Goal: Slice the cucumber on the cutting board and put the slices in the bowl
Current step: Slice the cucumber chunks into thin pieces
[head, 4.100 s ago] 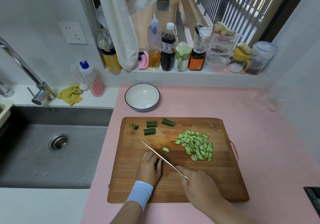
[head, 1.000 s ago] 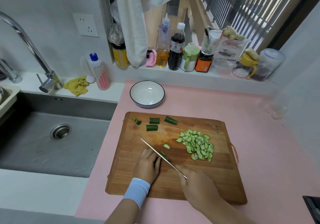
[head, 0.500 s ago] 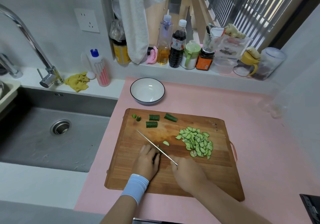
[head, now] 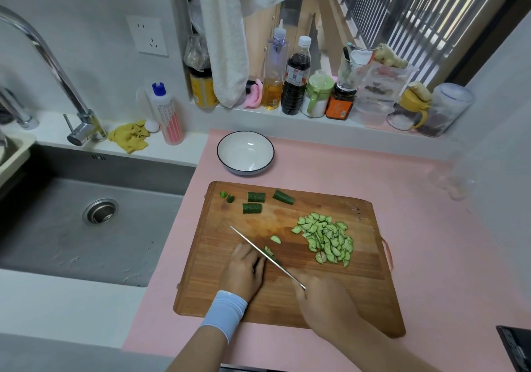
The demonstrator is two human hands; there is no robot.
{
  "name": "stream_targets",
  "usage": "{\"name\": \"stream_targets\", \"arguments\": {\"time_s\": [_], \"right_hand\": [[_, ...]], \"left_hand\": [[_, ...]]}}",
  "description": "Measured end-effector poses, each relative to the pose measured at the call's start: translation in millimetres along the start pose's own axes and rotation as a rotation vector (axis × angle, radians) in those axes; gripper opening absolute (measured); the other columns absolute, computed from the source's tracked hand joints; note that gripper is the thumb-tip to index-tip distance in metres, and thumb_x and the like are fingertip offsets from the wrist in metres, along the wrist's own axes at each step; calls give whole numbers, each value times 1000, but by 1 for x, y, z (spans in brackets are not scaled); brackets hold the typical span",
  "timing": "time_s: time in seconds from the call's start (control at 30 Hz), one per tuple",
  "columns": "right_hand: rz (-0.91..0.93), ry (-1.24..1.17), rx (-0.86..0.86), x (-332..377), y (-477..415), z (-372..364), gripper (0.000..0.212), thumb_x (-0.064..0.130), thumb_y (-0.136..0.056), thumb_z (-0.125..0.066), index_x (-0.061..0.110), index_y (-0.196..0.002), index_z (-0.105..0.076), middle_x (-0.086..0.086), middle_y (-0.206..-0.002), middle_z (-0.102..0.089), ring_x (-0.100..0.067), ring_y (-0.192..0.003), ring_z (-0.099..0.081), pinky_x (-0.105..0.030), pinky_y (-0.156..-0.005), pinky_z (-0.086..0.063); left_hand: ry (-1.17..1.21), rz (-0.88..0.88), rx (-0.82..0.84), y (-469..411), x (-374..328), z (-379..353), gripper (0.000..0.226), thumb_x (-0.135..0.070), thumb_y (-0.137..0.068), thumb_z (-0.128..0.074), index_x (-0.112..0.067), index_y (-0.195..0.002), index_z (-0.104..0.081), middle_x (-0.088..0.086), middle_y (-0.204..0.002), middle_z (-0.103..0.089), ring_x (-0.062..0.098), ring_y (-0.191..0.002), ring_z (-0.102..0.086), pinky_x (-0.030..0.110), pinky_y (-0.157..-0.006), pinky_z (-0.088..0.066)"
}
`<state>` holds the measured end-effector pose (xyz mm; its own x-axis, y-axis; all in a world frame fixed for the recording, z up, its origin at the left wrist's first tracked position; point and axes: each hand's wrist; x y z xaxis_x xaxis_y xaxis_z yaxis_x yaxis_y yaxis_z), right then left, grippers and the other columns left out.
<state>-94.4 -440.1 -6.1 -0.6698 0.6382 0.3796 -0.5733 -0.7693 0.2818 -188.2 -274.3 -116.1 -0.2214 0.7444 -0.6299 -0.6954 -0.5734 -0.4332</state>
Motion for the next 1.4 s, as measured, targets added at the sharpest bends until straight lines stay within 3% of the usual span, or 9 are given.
{"name": "stream_targets", "arguments": {"time_s": [0.1, 0.23, 0.33, 0.43, 0.7, 0.93, 1.07, 1.23, 1.4], "right_hand": [[-8, -8, 7, 1, 0, -1, 39, 40, -104, -38, 44, -141, -51, 5, -80, -65, -17, -71, -57, -28, -65, -43], [-38, -32, 33, 4, -10, -5, 40, 39, -103, -39, 44, -142, -50, 3, -95, -74, -20, -88, -67, -29, -72, -48], [-38, -21, 48, 7, -20, -7, 39, 39, -103, -38, 42, -139, -54, 3, -102, -74, -22, -96, -67, -30, -75, -48], [-25, -18, 44, 10, -24, -6, 34, 39, -104, -36, 41, -129, -59, 3, -95, -73, -22, -90, -66, -28, -67, -40], [-24, -18, 25, 11, -21, -6, 39, 40, -104, -38, 44, -139, -53, 2, -100, -74, -22, -93, -67, -28, -69, -42], [9, -25, -10, 5, -4, -3, 40, 41, -103, -39, 45, -141, -51, 7, -86, -68, -15, -79, -62, -29, -70, -47], [18, -28, 5, 2, -1, 0, 40, 39, -104, -37, 45, -140, -51, 7, -98, -71, -14, -90, -64, -28, -74, -46], [-6, -51, 43, 8, -8, -1, 39, 37, -104, -39, 44, -140, -53, 6, -97, -74, -14, -83, -63, -25, -68, -39], [-31, -62, 67, 15, -23, -4, 30, 37, -102, -38, 39, -121, -61, 5, -78, -64, -20, -75, -60, -28, -65, -39]], "left_hand": [[-8, 28, 13, 0, 1, -1, 14, -2, -80, -72, -10, -92, -73, 0, -95, -66, 20, -91, -58, 26, -84, -49], [8, 49, 3, -1, 0, -1, 15, -2, -79, -74, -11, -91, -73, -1, -94, -67, 17, -90, -56, 17, -86, -44], [0, 40, 5, -1, 1, -1, 11, -2, -78, -75, -10, -84, -72, -1, -86, -64, 16, -84, -54, 21, -80, -46], [-3, 40, 6, 0, 0, 0, 10, -2, -79, -73, -10, -84, -70, 0, -84, -60, 17, -82, -53, 26, -77, -47], [-12, 27, 30, 3, 0, 1, 10, -3, -84, -68, -10, -89, -70, 0, -88, -59, 18, -86, -53, 25, -79, -47], [-1, 44, 15, 2, 0, 1, 10, -4, -82, -70, -10, -90, -72, 1, -91, -64, 15, -90, -54, 15, -84, -43], [-13, 57, 14, 3, 3, 0, 12, -16, -88, -61, -10, -84, -70, 1, -86, -61, 15, -87, -54, 22, -79, -47], [0, 70, 7, 2, 4, -1, 6, -5, -81, -74, -10, -82, -70, 0, -83, -61, 14, -84, -54, 21, -77, -47], [2, 54, -4, 1, 3, 0, 12, -1, -76, -78, -10, -78, -69, -1, -80, -59, 12, -83, -51, 14, -78, -42]]}}
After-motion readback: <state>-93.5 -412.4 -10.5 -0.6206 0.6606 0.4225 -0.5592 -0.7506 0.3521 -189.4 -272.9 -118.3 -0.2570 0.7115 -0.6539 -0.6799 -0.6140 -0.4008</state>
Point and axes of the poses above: each hand's wrist, its own y-axis away from the middle knuckle, its own z-axis out of the back of the hand, x = y × z
